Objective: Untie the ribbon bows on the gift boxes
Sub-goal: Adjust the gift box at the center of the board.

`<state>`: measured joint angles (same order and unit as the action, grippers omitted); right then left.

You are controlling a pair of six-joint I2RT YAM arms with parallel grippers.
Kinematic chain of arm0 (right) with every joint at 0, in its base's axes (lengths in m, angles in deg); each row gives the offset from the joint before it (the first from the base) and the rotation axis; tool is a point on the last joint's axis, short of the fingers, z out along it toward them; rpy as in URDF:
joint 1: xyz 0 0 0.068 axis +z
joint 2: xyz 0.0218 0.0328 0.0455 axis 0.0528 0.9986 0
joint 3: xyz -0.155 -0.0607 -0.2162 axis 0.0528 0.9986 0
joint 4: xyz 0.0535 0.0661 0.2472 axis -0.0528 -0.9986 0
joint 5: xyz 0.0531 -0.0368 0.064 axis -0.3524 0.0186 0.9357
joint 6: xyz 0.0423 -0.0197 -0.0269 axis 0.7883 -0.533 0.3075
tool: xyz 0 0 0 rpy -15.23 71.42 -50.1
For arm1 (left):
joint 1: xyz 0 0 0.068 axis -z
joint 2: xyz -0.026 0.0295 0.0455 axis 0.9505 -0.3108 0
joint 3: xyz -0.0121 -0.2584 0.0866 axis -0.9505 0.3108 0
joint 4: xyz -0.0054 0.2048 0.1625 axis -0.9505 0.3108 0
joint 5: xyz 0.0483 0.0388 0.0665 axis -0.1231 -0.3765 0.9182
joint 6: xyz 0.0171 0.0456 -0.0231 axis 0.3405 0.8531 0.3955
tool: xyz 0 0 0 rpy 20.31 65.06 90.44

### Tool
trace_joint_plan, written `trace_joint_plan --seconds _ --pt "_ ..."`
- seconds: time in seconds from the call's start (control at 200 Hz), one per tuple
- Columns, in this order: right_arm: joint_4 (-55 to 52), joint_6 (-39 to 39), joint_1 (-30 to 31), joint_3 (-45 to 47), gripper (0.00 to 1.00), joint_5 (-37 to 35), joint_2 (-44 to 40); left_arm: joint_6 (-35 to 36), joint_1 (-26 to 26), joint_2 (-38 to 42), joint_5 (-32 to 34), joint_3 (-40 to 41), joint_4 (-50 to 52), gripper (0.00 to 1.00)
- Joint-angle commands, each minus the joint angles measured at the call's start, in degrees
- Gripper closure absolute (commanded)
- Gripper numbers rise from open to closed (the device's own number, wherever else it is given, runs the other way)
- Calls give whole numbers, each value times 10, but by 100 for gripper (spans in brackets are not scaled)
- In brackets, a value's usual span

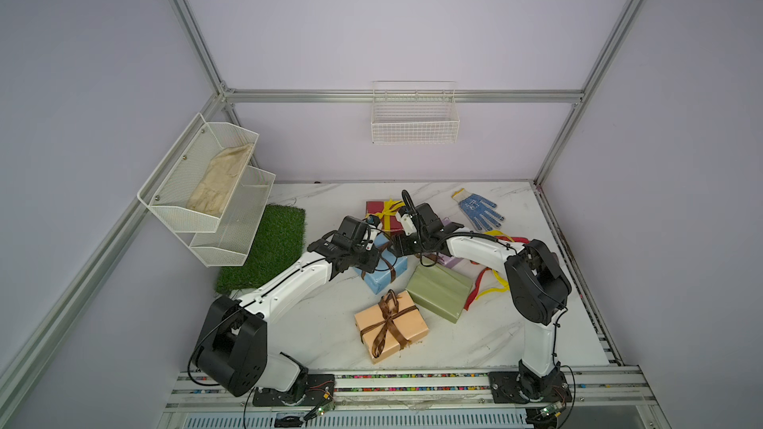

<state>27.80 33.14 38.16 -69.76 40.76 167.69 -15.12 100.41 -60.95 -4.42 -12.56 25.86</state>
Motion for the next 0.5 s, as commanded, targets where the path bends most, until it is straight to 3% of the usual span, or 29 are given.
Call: trace_joint_plan --seconds 0.0,0.22,0.495 --pt "-47 8 -1 13 35 -61 40 9 -2 41 -98 24 -30 100" --pt "-47 11 -1 16 35 -67 37 5 -2 75 -169 45 -47 100" --pt "-47 13 -2 17 35 -72 36 11 -1 73 -332 75 -72 94"
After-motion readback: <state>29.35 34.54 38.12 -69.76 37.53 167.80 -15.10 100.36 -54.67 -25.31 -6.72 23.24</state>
